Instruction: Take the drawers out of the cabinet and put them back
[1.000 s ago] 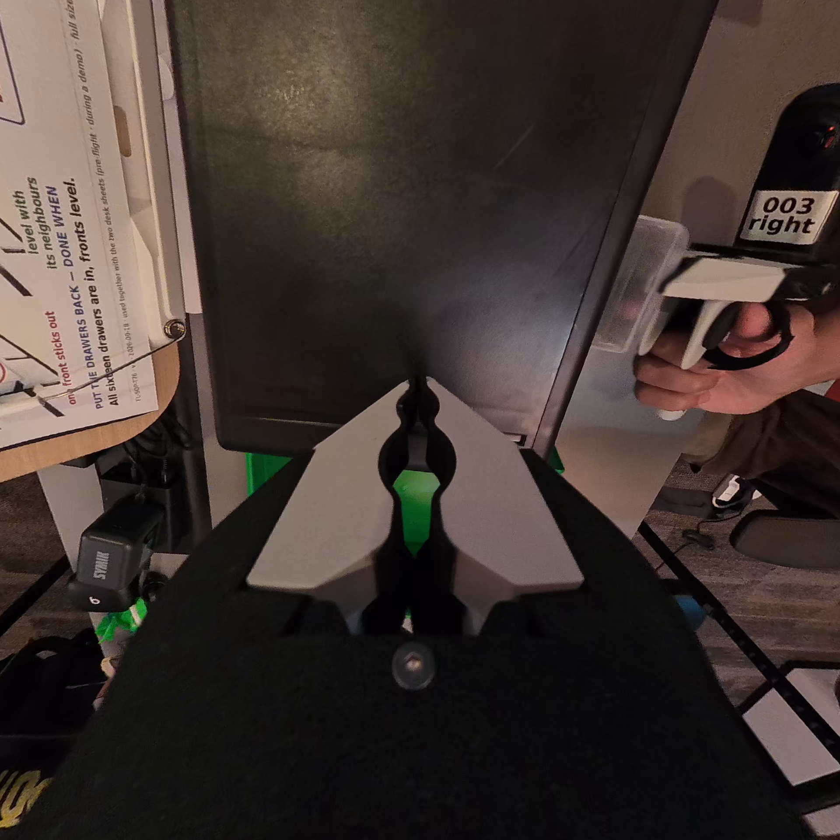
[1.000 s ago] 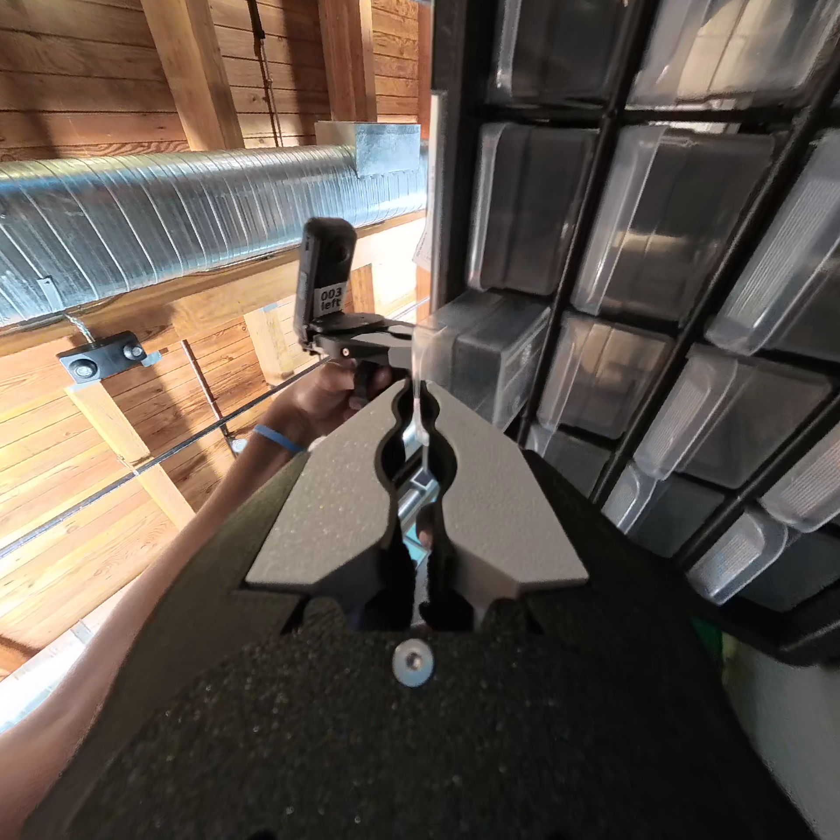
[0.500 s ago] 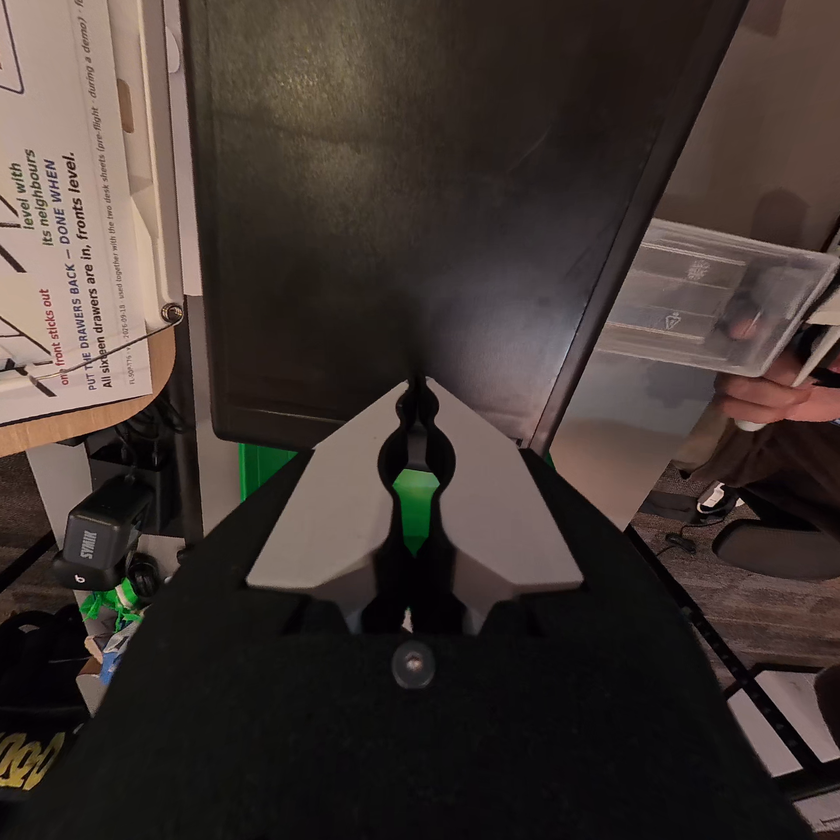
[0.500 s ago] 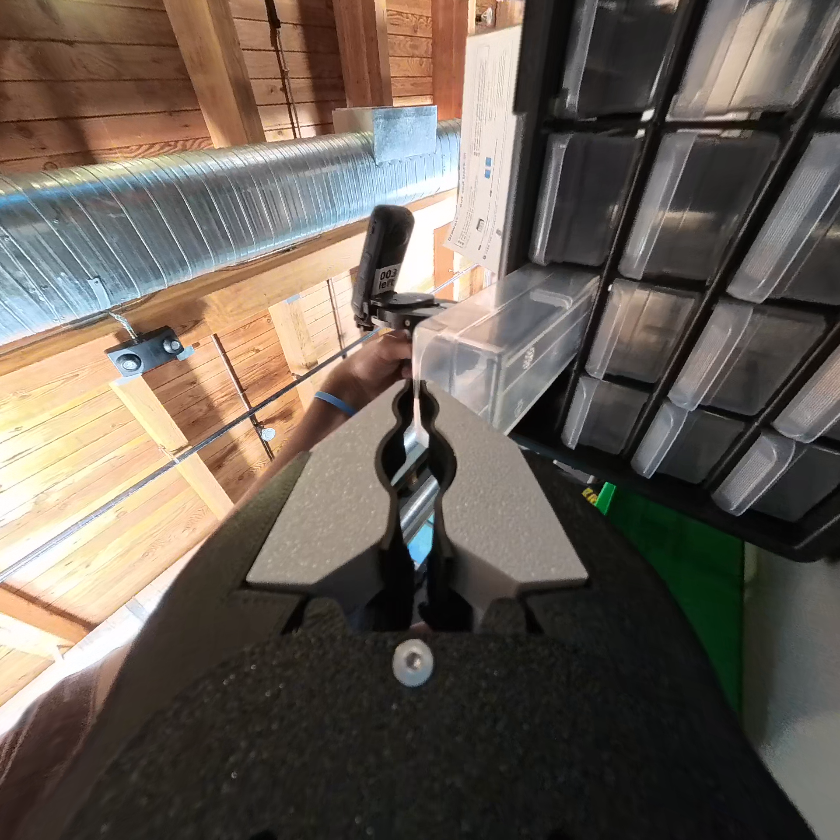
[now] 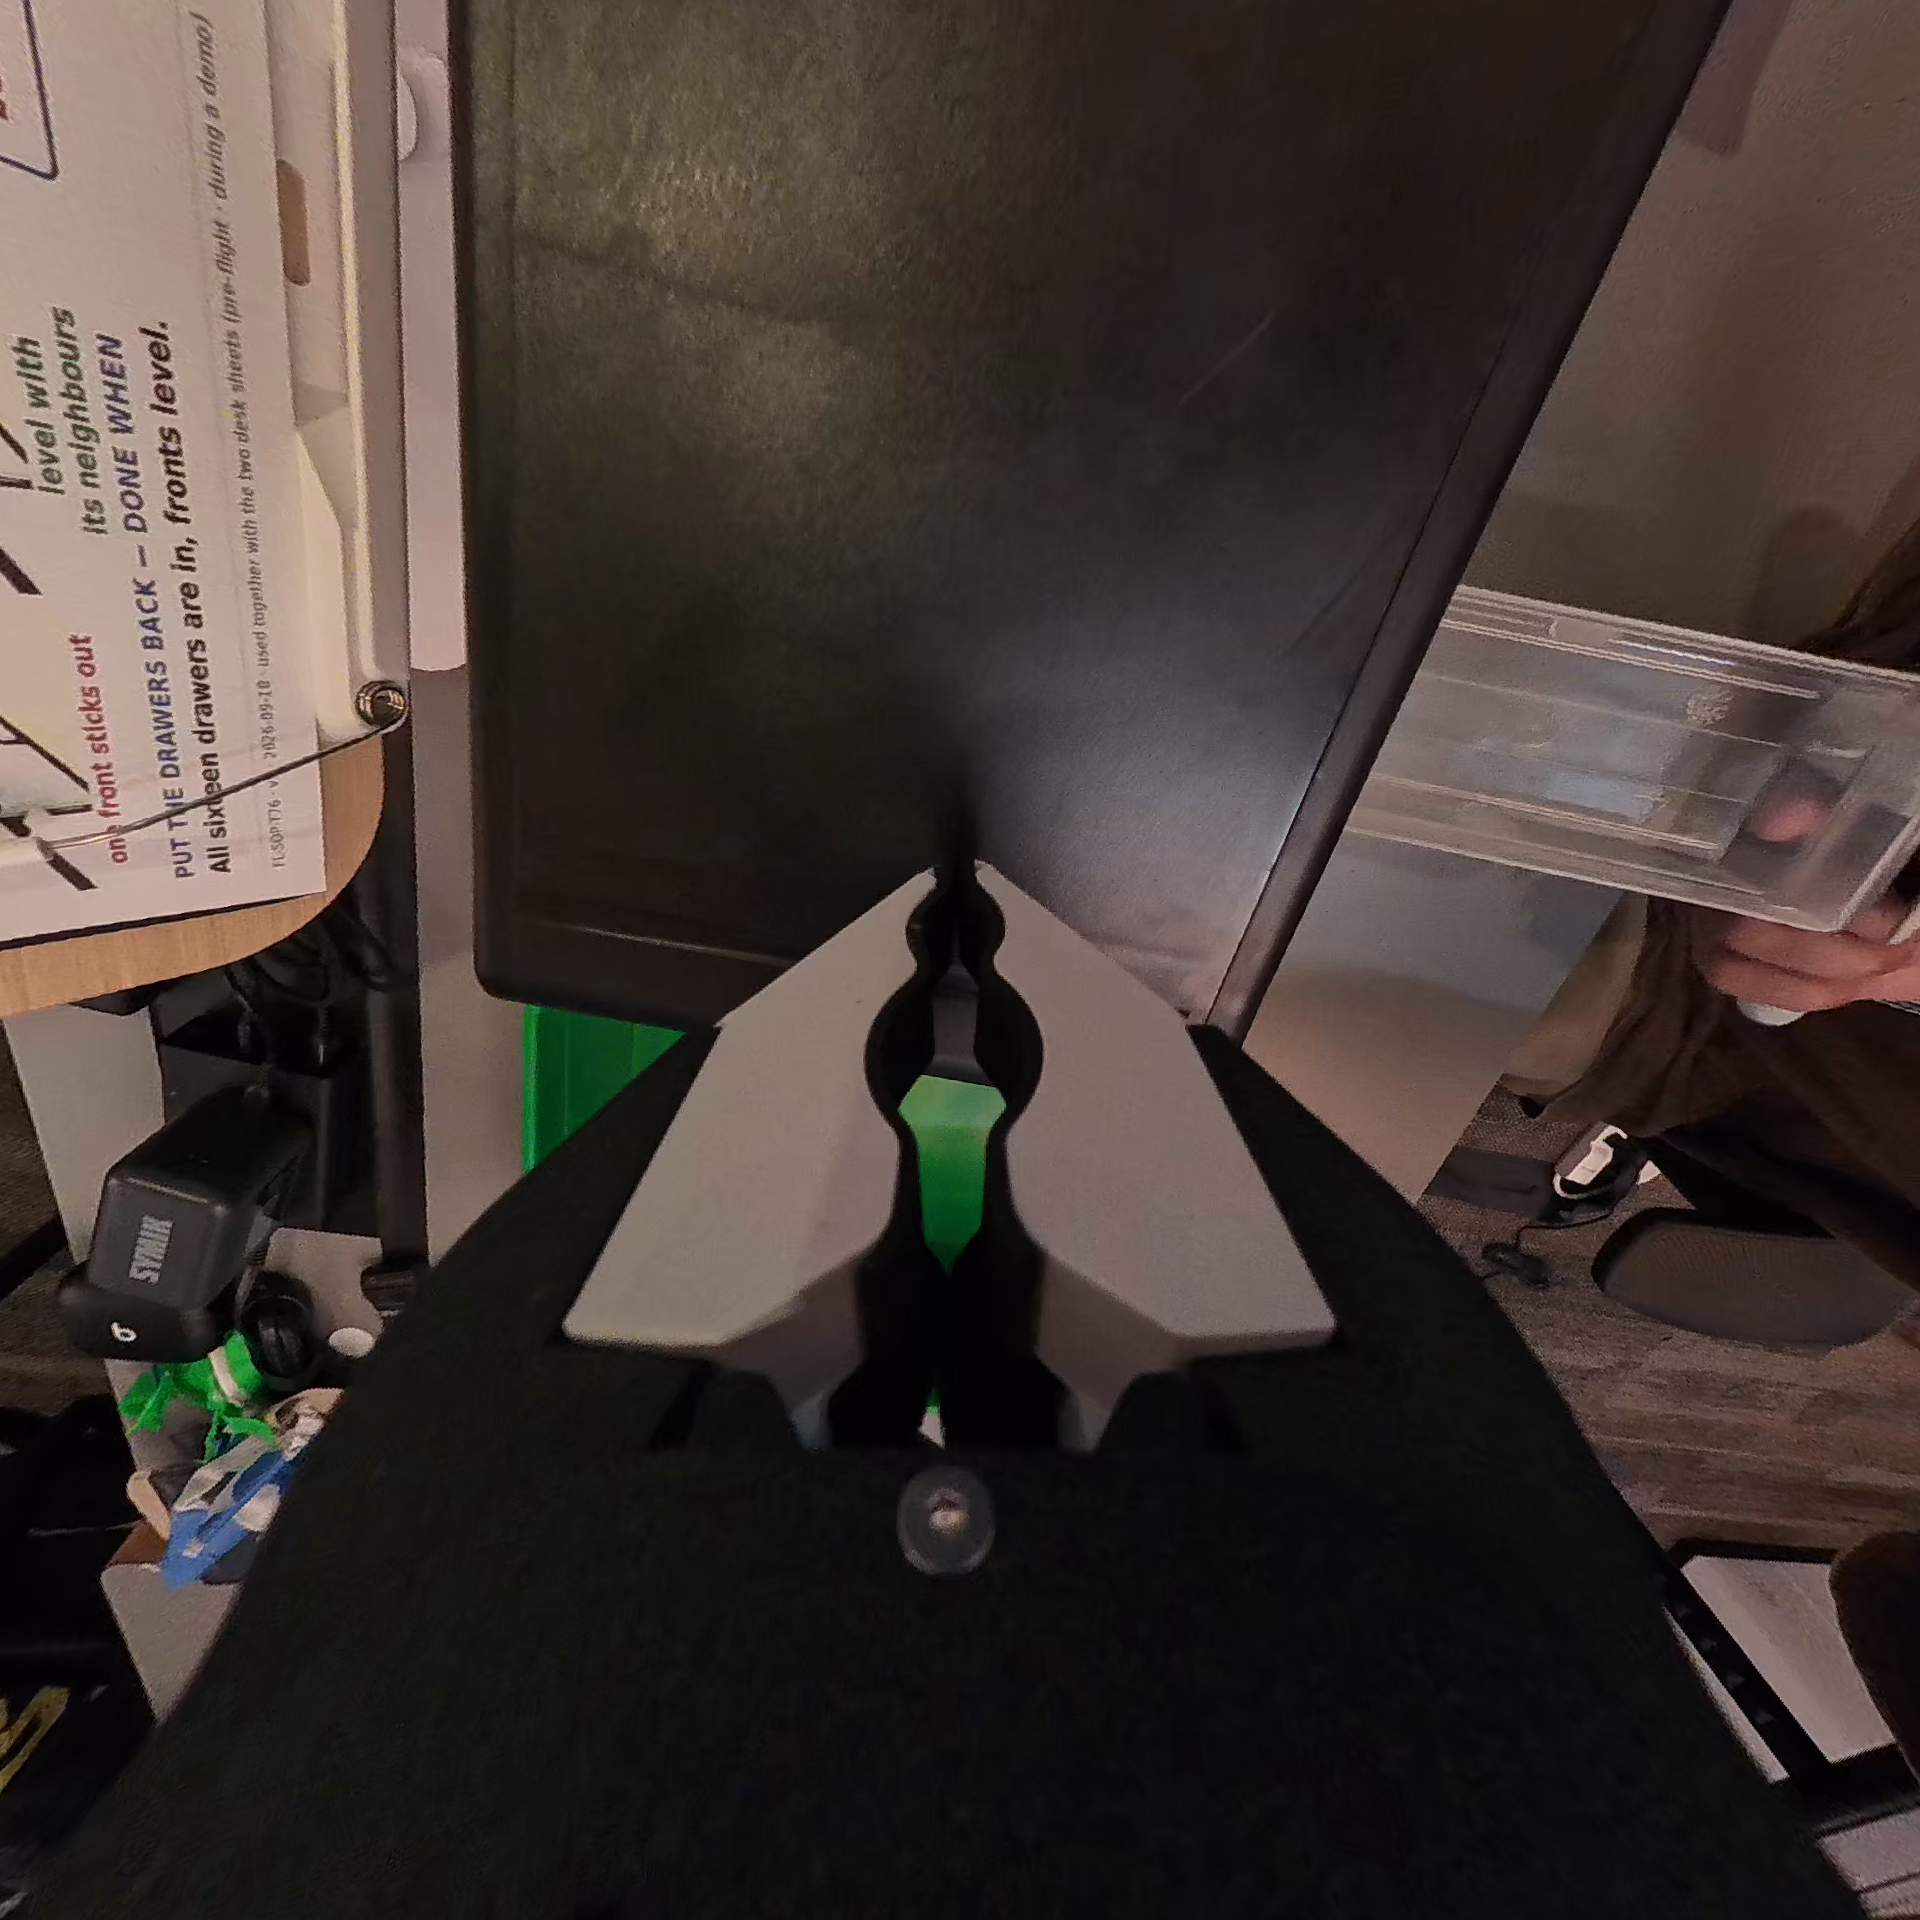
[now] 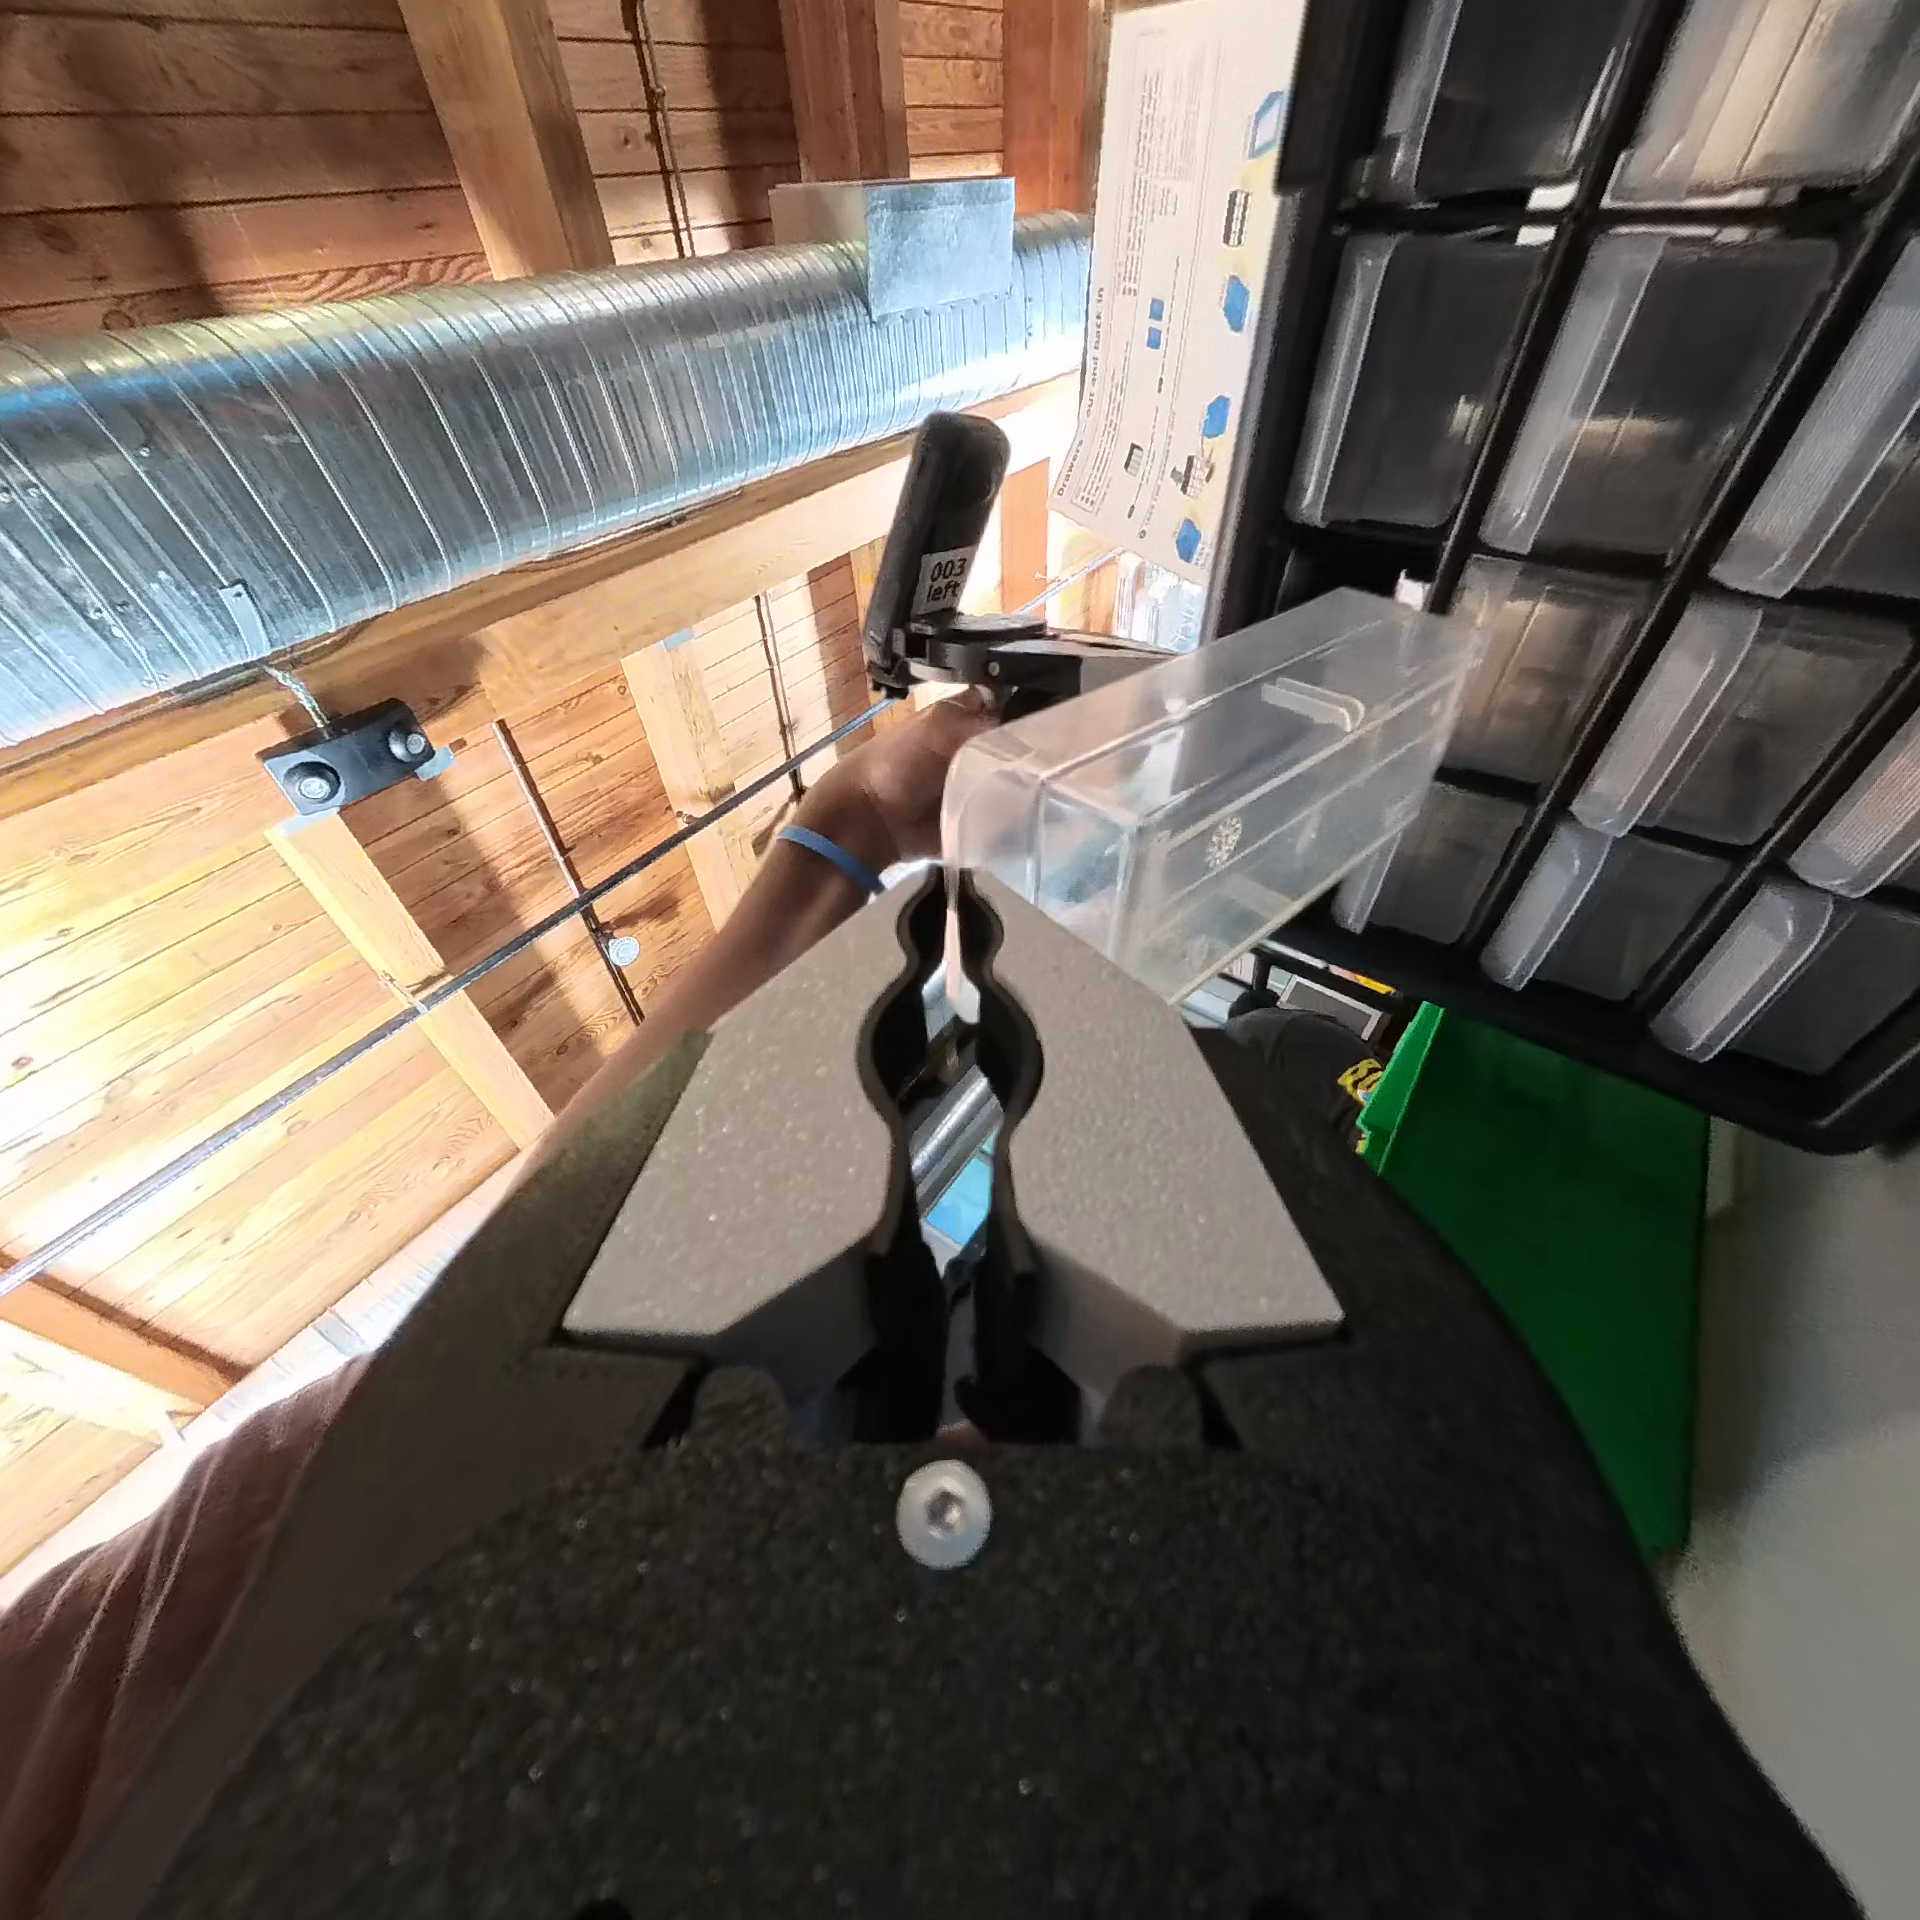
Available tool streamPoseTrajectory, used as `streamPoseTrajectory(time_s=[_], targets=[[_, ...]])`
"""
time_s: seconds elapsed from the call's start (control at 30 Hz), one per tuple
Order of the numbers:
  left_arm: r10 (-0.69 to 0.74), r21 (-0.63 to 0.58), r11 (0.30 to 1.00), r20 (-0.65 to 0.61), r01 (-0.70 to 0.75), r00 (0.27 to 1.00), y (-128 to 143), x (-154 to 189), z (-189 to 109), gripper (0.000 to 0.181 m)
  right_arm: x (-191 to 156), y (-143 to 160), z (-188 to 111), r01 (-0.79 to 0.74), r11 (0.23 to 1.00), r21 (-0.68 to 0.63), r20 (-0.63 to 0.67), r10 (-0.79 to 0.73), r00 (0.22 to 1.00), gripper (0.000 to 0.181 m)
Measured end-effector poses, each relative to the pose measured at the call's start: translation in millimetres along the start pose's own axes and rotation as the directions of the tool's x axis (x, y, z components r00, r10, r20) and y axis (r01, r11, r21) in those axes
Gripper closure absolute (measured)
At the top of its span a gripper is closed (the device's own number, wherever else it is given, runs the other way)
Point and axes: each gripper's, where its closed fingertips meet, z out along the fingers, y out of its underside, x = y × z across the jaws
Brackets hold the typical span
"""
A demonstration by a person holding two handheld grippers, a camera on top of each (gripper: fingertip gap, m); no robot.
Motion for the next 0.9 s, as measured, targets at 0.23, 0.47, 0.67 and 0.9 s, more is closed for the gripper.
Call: streamPoseTrajectory(time_s=[0.23, 0.47, 0.67, 0.9], targets=[[0.01, -0.007, 1.0, 0.009, -0.01, 1.0, 0, 0, 0, 0.181, 3, -7, -32, -0.044, 0.976, -0.212, -0.106, 0.021, 0.994, 0.18], [0.022, 0.027, 0.999, -0.009, -0.022, 1.0, 0, 0, 0, 0.181, 33, -36, -98, -0.287, 0.857, -0.428, -0.394, 0.109, 0.912, 0.18], [0.077, 0.003, 0.997, 0.036, -0.077, 0.996, 0, 1, 0, 0.181, 43, -53, -144, -0.314, 0.782, -0.538, -0.516, -0.012, 0.856, 0.178], [0.135, -0.052, 0.99, 0.077, -0.131, 0.988, 0, 1, 0, 0.181, 75, -71, -197, -0.349, 0.729, -0.589, -0.65, -0.169, 0.741, 0.171]])
